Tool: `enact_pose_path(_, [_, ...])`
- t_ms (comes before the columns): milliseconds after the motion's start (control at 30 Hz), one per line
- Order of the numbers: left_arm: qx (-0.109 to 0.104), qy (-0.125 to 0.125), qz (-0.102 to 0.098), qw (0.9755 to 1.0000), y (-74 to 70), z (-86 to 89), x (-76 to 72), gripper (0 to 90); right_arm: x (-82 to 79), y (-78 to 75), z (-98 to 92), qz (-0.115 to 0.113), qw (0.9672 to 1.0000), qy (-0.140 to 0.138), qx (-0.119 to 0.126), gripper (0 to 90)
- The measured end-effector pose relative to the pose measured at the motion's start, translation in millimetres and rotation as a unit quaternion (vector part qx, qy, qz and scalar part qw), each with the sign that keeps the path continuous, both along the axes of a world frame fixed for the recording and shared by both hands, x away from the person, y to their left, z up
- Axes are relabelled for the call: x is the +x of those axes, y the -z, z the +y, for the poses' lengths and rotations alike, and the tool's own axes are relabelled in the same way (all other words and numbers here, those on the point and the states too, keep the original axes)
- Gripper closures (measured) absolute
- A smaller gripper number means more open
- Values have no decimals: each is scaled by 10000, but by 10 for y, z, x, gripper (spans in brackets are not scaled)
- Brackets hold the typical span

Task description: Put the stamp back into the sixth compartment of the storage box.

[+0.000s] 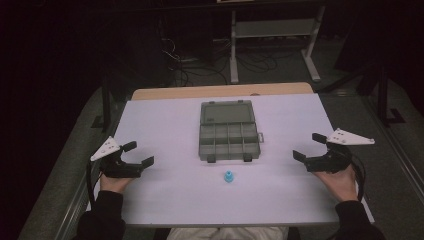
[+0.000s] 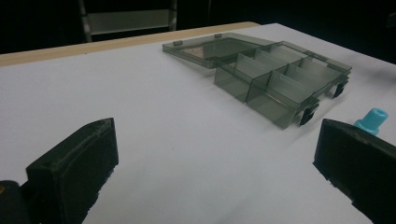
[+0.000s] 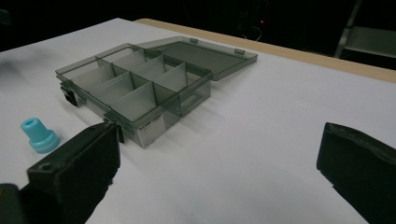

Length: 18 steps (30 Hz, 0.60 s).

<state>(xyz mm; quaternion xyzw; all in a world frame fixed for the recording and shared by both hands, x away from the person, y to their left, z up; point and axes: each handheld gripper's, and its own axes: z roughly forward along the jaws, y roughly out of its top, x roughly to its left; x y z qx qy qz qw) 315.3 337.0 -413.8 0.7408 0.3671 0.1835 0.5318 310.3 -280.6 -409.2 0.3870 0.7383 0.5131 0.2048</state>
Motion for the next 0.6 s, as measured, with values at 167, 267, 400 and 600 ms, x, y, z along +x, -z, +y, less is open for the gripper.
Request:
enact_pose_path(167, [31,37,-7,10000,-15,-4,-11,0,4,12,-4,39,10000,-21,-26,0])
enact_pose_path(267, [74,51,-6,10000,-23,-22,-16,0,7,16,17,57,10000,-51,-55,0])
enact_pose_path(400, [150,71,-112,9998,-65,-56,-21,0,4,18,31,69,9999,-66,-107,0])
enact_pose_path(600, [248,181,-162,9994,-128,-127,3,0,1,16,15,54,9999,-89,-51,0])
